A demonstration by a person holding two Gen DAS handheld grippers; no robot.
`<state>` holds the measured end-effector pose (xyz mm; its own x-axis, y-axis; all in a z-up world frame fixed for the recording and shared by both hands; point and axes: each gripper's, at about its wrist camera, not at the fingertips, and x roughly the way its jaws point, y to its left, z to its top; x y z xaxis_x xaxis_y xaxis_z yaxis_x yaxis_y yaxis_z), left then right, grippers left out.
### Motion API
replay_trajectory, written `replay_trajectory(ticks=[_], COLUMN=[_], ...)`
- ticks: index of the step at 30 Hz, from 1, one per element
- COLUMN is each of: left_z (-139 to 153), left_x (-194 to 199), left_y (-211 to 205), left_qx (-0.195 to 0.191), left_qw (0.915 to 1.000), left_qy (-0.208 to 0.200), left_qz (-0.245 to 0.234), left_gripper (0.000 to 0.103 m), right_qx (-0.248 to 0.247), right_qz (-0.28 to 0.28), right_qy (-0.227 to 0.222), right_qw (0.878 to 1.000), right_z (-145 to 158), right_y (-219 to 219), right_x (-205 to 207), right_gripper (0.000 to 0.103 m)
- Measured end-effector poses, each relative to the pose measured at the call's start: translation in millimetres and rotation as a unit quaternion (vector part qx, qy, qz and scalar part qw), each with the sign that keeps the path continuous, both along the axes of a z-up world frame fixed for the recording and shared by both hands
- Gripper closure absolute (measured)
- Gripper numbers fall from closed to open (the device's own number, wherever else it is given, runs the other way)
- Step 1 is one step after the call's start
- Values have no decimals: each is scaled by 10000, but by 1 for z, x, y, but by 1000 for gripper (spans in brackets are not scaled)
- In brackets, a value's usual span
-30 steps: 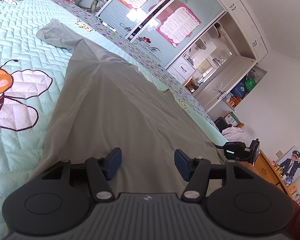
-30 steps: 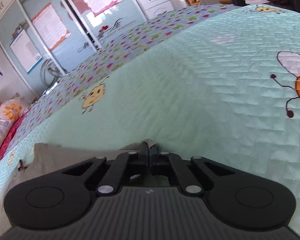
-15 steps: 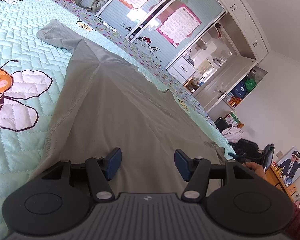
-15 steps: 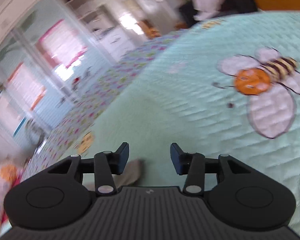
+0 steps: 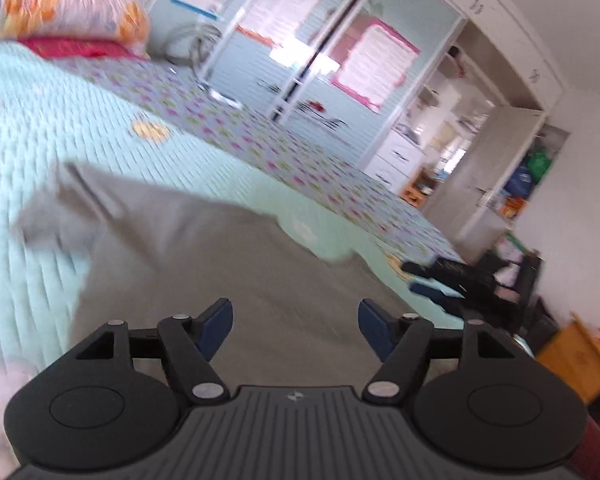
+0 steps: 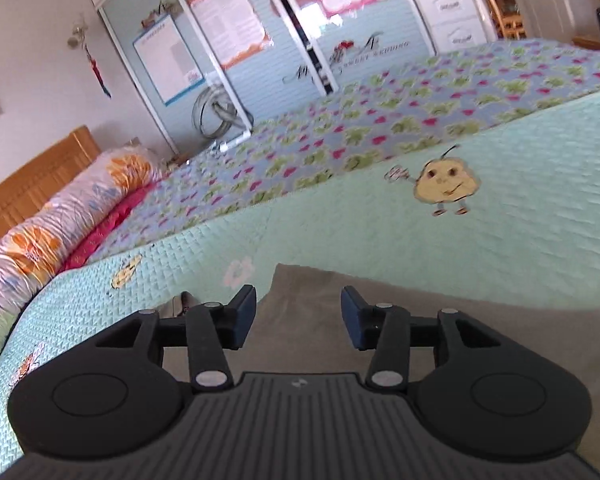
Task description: Fold clothes
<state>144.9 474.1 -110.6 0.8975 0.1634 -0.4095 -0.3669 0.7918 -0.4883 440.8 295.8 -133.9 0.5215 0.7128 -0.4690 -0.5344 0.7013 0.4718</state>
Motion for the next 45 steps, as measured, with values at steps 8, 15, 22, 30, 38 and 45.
replay_trajectory(ticks=[8,15,22,30,38,45], left_z=[10,-13,-29,-36,-37,-43], left_x=[134,230,277,291,298,303], left_y=[60,65,72,73,69,64], left_qx=[1063,1594,1948,2049,2032,2046], left_qw=[9932,9747,9530,9406,9320,9220], left_qy=[301,975,1556,1936,2135,2331], left_qz=[-372,-1226,-1724,-1891,-2111,-2317], left_gripper=[31,34,38,39,41,63], right_qx=[891,1670,1703,1607,1587,1577], right_qz=[-470,-456,-310,-280,-280,-282], right_qy=[-57,196,488,566,617,641], right_qw=[9949,9847,9837,9850,9850,9850], right_z=[-44,-64,-69,-71,-71,-71], right_y=[41,17,21,23,23,23], right_x=[16,28,38,39,40,41], right_gripper=[35,35,35,35,35,35])
